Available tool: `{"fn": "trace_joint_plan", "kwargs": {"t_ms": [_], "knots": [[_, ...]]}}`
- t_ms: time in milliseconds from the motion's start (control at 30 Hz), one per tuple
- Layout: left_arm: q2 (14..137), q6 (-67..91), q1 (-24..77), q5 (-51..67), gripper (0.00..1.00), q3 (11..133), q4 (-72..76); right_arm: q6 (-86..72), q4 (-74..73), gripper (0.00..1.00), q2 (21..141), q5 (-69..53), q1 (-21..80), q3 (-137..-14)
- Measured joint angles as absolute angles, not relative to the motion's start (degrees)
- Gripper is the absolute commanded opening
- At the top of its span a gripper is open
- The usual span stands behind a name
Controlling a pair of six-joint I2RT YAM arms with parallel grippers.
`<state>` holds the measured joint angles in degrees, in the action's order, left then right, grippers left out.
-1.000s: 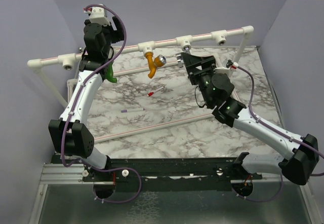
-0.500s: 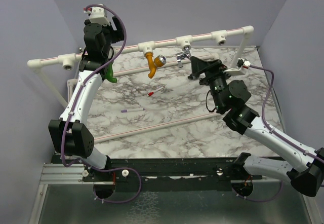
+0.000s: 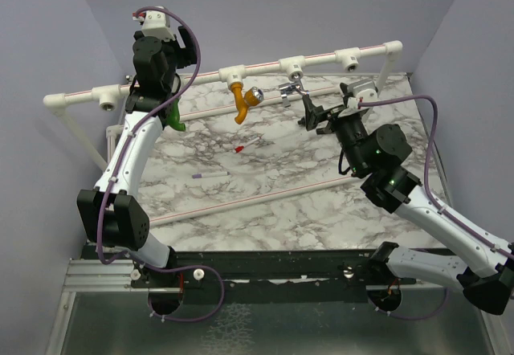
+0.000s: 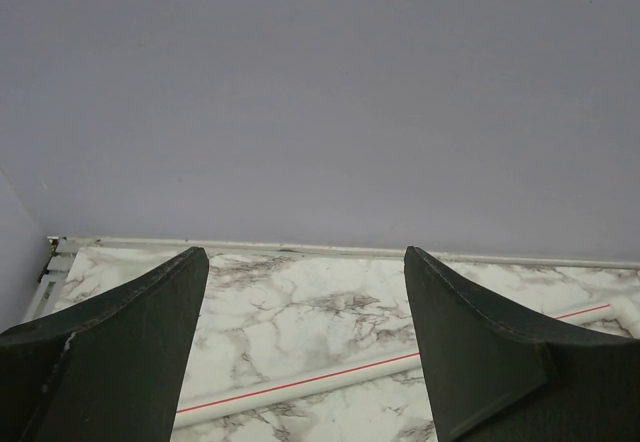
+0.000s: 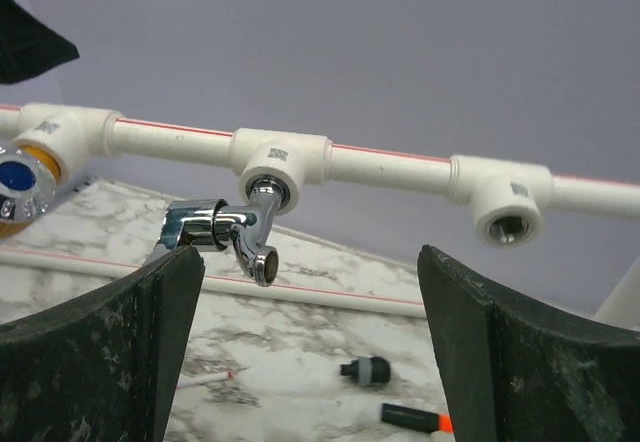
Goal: Install the water faucets
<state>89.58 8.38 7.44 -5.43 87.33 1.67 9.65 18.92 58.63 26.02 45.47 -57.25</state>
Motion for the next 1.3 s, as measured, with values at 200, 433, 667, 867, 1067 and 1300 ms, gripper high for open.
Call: {"fn": "trace_joint_plan", "kwargs": {"t_ms": [200,433,667,867,1067,1300], "knots": [[89.6,8.4,7.4,-5.4,0.81,87.3,1.7,29.2,12.5,0.93,57.5,18.7,45.5,-60.4],[89.6,8.4,7.4,-5.4,0.81,87.3,1.7,50.7,5.4,0.93,57.3,13.6,45.5,-61.0],[89.6,8.4,7.4,-5.4,0.81,87.3,1.7,67.9,3.3,0.92,60.4,12.0,45.5,-61.6],[89.6,8.4,7.4,-5.4,0.81,87.3,1.7,82.8,8.1,0.89,66.2,12.8,45.5,-60.6],[89.7,8.4,7.4,-5.4,0.81,87.4,1.7,90.6,13.6,0.84,69.3,13.7,45.5,-60.2],[89.8,8.4,7.4,-5.4,0.81,87.4,1.9,100.3,18.1,0.74,71.9,15.3,45.6,-59.8]]}}
